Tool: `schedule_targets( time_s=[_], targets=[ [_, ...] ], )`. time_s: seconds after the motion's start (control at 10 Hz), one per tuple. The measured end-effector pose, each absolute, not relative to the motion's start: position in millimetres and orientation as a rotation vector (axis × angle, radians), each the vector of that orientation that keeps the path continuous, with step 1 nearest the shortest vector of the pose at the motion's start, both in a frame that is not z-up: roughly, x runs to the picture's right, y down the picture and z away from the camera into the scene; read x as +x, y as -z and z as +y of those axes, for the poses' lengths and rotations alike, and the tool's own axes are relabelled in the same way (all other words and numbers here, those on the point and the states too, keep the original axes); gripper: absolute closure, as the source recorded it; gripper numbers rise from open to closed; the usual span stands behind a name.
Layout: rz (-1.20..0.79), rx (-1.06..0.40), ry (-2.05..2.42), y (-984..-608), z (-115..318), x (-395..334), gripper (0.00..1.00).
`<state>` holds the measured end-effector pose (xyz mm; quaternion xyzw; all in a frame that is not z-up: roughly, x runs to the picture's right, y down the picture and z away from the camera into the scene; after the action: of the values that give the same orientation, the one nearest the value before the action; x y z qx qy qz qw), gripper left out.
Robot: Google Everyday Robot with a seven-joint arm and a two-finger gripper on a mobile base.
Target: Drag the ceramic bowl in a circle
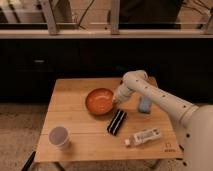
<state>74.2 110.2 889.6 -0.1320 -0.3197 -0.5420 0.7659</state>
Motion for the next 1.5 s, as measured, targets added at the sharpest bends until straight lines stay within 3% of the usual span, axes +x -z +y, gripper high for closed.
schedule_targets(
  time_s=[0.7,1.5],
  targets=[
    [-0.846,-0.283,1.288,-849,167,66,1.00],
    [-1.100,-0.153,1.463,-858,169,-65,1.00]
  ],
)
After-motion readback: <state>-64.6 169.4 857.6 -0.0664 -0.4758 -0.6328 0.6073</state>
